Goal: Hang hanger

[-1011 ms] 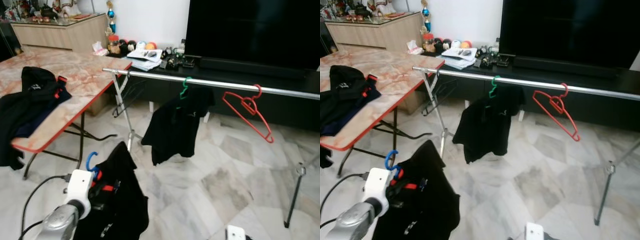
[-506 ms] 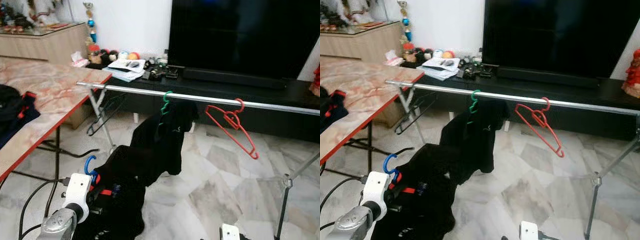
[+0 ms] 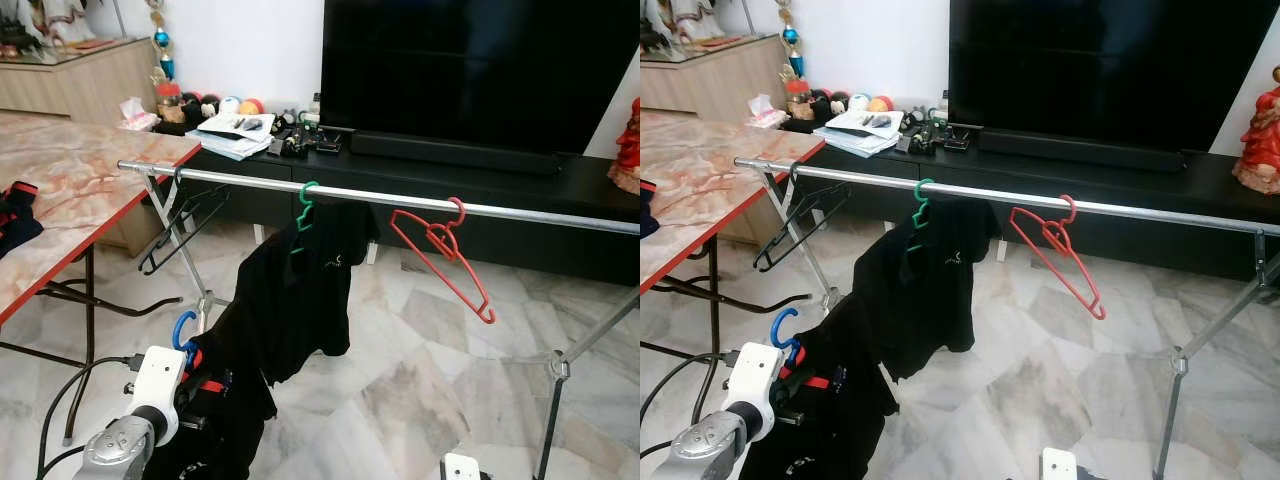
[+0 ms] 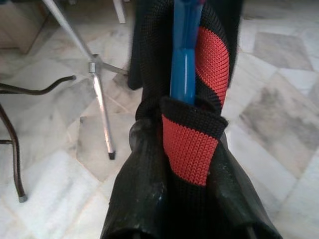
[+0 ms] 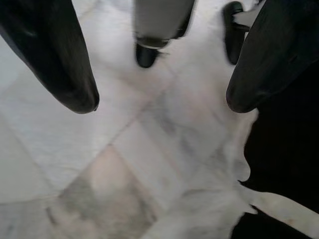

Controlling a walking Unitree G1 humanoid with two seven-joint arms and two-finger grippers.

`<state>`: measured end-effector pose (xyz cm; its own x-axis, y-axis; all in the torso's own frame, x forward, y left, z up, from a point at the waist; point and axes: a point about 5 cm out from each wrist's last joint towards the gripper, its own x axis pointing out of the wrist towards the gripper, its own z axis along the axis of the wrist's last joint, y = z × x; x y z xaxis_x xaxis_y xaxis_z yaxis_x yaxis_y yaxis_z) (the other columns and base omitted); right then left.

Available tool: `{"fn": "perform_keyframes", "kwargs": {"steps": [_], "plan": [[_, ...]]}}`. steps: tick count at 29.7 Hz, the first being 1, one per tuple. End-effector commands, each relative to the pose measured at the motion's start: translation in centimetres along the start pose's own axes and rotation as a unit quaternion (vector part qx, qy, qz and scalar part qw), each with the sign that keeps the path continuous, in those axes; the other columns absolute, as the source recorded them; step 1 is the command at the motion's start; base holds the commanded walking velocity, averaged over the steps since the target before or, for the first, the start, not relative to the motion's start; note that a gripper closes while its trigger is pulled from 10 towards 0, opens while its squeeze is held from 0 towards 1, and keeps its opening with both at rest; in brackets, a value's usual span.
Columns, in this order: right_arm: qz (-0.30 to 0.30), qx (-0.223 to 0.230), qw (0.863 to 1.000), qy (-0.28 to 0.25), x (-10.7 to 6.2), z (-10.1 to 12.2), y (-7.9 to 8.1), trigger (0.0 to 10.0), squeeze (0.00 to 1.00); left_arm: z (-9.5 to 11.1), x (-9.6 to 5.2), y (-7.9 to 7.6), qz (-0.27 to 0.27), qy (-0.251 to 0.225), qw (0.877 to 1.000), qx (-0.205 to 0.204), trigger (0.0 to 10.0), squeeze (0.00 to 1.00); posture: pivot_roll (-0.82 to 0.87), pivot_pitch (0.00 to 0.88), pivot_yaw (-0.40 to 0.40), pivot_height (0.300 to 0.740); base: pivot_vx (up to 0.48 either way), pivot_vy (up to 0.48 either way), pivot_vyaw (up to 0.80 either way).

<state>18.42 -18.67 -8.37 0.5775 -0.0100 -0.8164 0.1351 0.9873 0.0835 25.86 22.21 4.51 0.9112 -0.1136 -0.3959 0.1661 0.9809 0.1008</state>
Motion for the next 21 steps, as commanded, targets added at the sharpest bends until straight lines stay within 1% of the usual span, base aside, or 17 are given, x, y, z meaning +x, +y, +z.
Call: {"fn": "perform_keyframes", "kwargs": {"steps": [1,9,13,15,21], "plan": [[-0.003,-0.003,1.0,-0.002,-0.01,0.12,-0.16,10.0,0.0,1.0,0.05,-0.09,-0.002,-0.02,1.0,0.011,10.0,0.0,0.15,0.0,-0.002,0.74,0.0,-0.472,0.0],[-0.002,-0.009,1.0,-0.001,-0.01,0.15,-0.24,10.0,0.0,1.17,0.09,-0.13,-0.003,-0.022,1.0,0.015,10.0,0.0,0.14,0.0,-0.008,0.74,0.0,-0.466,0.0],[-0.001,-0.015,1.0,-0.001,-0.02,0.16,-0.28,10.0,0.0,1.16,0.06,-0.25,-0.006,-0.021,0.999,0.027,10.0,0.0,0.14,0.0,-0.011,0.74,0.0,-0.426,0.0],[0.001,-0.022,1.0,0.0,-0.02,0.15,-0.27,10.0,0.0,1.04,0.06,-0.4,-0.008,-0.021,1.0,0.02,10.0,0.0,0.13,0.0,-0.011,0.74,0.0,0.0,0.0],[0.001,-0.02,1.0,-0.001,-0.01,0.18,-0.21,10.0,0.0,1.15,0.14,-0.43,-0.006,-0.028,0.999,0.021,10.0,0.0,0.13,0.0,-0.005,0.74,0.0,0.0,0.0]]}}
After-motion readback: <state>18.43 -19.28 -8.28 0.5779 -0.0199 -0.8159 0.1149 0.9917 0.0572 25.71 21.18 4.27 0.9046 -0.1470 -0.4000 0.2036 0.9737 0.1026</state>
